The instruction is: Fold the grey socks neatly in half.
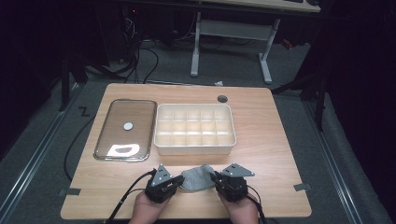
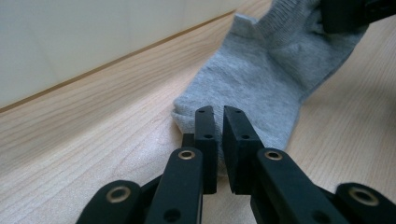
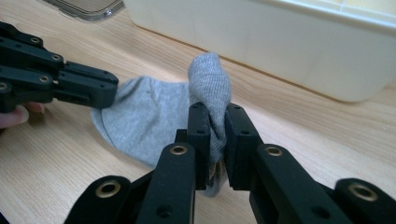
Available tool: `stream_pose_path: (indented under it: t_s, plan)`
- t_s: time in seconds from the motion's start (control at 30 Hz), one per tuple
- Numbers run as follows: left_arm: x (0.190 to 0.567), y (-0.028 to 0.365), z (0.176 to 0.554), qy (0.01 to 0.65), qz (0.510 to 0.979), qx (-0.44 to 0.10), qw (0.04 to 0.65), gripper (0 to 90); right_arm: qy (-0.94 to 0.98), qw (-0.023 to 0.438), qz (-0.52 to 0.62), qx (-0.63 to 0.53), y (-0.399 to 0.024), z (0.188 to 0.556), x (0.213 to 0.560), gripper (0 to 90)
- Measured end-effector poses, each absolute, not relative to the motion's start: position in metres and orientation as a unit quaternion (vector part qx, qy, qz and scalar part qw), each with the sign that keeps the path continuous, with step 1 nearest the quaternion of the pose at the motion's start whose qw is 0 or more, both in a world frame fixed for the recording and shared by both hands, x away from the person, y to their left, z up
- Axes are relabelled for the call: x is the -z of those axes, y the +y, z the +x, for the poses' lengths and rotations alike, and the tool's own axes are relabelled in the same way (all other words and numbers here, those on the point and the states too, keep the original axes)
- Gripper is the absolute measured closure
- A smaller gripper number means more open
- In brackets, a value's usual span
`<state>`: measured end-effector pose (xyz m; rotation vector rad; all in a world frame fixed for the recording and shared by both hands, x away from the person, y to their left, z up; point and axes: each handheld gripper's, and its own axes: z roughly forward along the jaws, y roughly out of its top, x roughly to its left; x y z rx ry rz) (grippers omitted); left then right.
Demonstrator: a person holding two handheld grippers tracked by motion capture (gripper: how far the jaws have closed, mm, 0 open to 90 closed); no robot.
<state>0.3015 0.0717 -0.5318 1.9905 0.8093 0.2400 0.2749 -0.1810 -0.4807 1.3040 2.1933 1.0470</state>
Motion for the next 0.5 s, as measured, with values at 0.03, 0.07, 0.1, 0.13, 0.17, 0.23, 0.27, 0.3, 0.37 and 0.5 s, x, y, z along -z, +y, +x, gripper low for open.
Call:
stream_pose_path:
  t_s: [0.03,0.07,0.1,0.13,0.17,0.23,0.27,0.3,0.37,0.5]
  plan:
    - [0.532,0.071,0.301,0.328,0.813,-0.098,0.471,84.4,0.784,0.193,0.46,-0.369,-0.176,0.276,0.479,82.6]
    - [0.532,0.071,0.301,0.328,0.813,-0.098,0.471,84.4,0.786,0.192,0.459,-0.368,-0.174,0.276,0.479,82.6]
    - [0.532,0.071,0.301,0.325,0.814,-0.096,0.472,84.0,0.787,0.193,0.459,-0.365,-0.171,0.277,0.479,82.6]
    - [0.532,0.071,0.301,0.325,0.814,-0.096,0.472,83.5,0.787,0.193,0.459,-0.365,-0.171,0.277,0.479,82.6]
    - [0.532,0.071,0.301,0.323,0.816,-0.094,0.471,83.2,0.79,0.192,0.456,-0.361,-0.163,0.278,0.479,82.7]
    - [0.532,0.071,0.301,0.323,0.816,-0.093,0.47,83.0,0.794,0.192,0.45,-0.361,-0.158,0.28,0.48,82.6]
    - [0.532,0.071,0.301,0.323,0.816,-0.093,0.47,82.9,0.794,0.192,0.45,-0.361,-0.158,0.28,0.48,82.6]
    - [0.532,0.071,0.301,0.324,0.816,-0.091,0.47,82.8,0.798,0.191,0.444,-0.359,-0.15,0.282,0.482,82.6]
    - [0.532,0.071,0.301,0.323,0.816,-0.092,0.47,82.7,0.8,0.189,0.443,-0.358,-0.148,0.282,0.483,82.6]
    - [0.532,0.071,0.301,0.322,0.818,-0.091,0.468,82.4,0.81,0.182,0.434,-0.35,-0.134,0.285,0.49,82.6]
